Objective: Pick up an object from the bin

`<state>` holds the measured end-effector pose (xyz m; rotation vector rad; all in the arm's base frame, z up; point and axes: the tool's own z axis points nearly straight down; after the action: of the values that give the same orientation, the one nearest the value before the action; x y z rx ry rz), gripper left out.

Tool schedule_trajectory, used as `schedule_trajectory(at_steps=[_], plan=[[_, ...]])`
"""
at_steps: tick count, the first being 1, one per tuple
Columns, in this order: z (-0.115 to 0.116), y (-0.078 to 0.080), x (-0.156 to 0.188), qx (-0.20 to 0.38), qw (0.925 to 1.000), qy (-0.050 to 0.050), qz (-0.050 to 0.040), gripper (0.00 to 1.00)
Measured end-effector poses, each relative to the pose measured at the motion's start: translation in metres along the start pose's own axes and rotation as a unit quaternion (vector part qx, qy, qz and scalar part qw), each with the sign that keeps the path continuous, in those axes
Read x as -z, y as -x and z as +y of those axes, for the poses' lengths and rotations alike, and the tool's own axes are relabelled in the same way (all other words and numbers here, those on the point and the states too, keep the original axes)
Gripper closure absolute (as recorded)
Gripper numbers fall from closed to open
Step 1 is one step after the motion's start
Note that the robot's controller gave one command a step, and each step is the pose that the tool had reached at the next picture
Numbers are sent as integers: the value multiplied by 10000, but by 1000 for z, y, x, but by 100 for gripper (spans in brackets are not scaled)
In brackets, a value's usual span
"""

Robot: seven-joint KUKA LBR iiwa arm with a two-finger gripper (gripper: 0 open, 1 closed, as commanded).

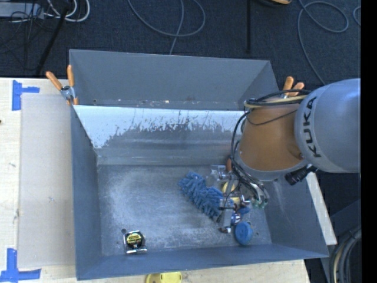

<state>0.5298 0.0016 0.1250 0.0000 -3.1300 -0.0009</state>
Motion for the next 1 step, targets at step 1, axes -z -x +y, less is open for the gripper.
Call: schedule_trajectory(at_steps=[1], plan=[[0, 2, 4, -1, 10000, 0, -39, 0]])
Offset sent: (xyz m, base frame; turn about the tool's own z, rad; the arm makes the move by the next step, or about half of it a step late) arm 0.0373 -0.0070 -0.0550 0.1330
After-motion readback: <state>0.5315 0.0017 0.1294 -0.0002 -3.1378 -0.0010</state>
